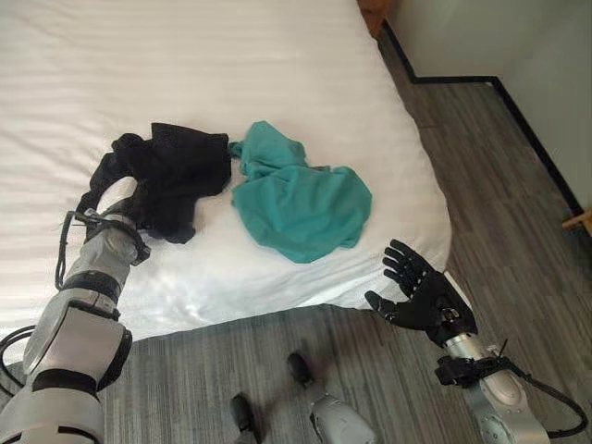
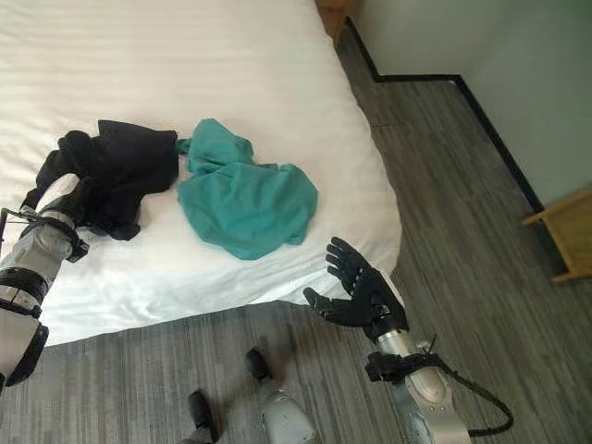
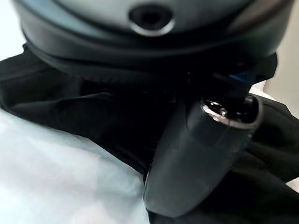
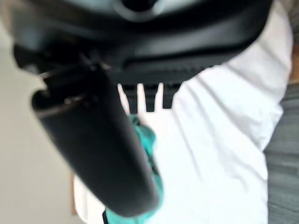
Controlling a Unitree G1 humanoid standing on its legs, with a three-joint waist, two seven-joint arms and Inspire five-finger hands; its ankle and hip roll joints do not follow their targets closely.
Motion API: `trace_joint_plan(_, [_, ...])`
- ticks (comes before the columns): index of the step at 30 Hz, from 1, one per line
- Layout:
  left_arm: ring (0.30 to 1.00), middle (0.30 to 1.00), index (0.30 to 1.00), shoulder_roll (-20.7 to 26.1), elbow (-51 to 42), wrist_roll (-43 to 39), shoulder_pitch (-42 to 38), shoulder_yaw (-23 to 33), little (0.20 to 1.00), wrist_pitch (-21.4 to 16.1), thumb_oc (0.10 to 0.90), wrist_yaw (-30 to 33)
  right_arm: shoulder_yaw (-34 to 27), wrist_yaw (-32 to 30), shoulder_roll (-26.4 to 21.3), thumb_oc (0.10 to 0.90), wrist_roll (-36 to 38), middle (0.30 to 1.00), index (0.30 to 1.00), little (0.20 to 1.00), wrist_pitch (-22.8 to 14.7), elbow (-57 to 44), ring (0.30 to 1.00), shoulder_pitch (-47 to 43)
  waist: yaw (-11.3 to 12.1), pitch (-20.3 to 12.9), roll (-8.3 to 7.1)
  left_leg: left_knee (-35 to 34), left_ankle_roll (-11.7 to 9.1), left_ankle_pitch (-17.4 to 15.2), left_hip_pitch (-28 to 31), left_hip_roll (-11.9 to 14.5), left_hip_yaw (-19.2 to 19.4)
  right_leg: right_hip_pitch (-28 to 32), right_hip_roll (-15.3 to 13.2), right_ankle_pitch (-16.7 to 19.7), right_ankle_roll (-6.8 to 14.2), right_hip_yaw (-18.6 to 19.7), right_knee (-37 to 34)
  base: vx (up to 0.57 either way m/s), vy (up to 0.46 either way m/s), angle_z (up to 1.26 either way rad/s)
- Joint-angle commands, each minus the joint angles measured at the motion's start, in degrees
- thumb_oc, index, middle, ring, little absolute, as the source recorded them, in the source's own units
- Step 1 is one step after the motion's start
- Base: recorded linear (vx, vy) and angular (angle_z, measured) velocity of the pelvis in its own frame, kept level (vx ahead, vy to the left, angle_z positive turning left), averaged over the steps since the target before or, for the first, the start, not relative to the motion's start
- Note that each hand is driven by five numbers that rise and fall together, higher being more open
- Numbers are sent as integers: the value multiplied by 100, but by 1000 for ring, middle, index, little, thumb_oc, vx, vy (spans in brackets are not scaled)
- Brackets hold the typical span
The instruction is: Pick up bed clothes into laundry basket.
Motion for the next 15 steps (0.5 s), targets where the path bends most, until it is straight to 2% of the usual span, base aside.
trace_joint_plan(1, [900,900,900,-122,302,429,25,-117,900,213,800,-441,-679,98,-154,800,355,900,900,900,-457,-450,900,-749,-176,26,-22,39,-347,-218,392,317,326,262,104,-195,516,180,152,32,-19,-22])
trace_joint_plan(2, [580,580,580,-100,324,473,57,-117,580,215,587,-458,-690,92,-193,800,377,900,900,900,-476,-452,900,-789,-191,13,-36,39,-351,-223,394,328,344,255,121,-191,512,199,137,14,-19,-15])
trace_joint_plan(3, [371,371,371,-90,290,513,43,-138,371,218,447,-459,-705,77,-216,800,395,900,900,900,-489,-456,900,-812,-193,-4,-35,39,-357,-230,399,339,358,252,130,-199,507,208,126,49,-8,-12])
trace_joint_plan(4, [300,300,300,-40,286,498,25,-134,300,209,400,-418,-697,79,-230,800,409,900,900,900,-504,-463,900,-833,-197,-8,-32,39,-353,-266,433,353,367,277,142,-232,510,202,126,42,-12,-8])
trace_joint_plan(6, [300,300,300,22,68,306,-68,-96,300,157,400,-382,-659,94,-259,800,396,900,900,900,-541,-529,900,-850,-151,-60,-35,39,-372,-240,421,361,362,272,138,-235,489,186,105,34,-28,-2])
trace_joint_plan(9, [300,300,300,-41,-478,-634,-118,233,300,-25,400,-243,-708,86,-437,800,173,900,900,900,-538,-536,900,-851,-13,-88,22,39,-358,-248,476,352,234,378,95,-337,447,76,89,35,-27,3])
trace_joint_plan(10, [300,300,300,-41,-478,-634,-118,233,300,-25,400,-243,-708,86,-437,800,173,900,900,900,-538,-536,900,-851,-14,-89,22,39,-358,-248,475,352,233,376,95,-337,447,75,89,73,-21,11])
trace_joint_plan(11, [300,300,300,-223,-1341,-1950,-17,634,300,-340,400,-54,-905,-22,-789,800,52,900,900,900,-591,-448,900,-1166,158,-99,73,39,-342,-262,553,320,73,529,40,-430,405,-36,84,65,-10,6])
trace_joint_plan(14, [300,300,300,-233,-3446,-3120,609,1005,300,-778,400,239,-1063,-214,-1041,800,-42,900,900,900,-712,-211,900,-1498,391,-87,115,39,-318,-268,583,287,-114,671,-29,-483,361,-169,74,34,-10,29])
trace_joint_plan(15, [300,300,300,-267,-4351,-3670,958,1234,300,-1069,400,331,-1098,-212,-1100,800,-105,900,900,900,-684,-129,900,-1528,517,-77,114,39,-298,-293,603,279,-190,720,-48,-527,339,-213,81,12,-17,52])
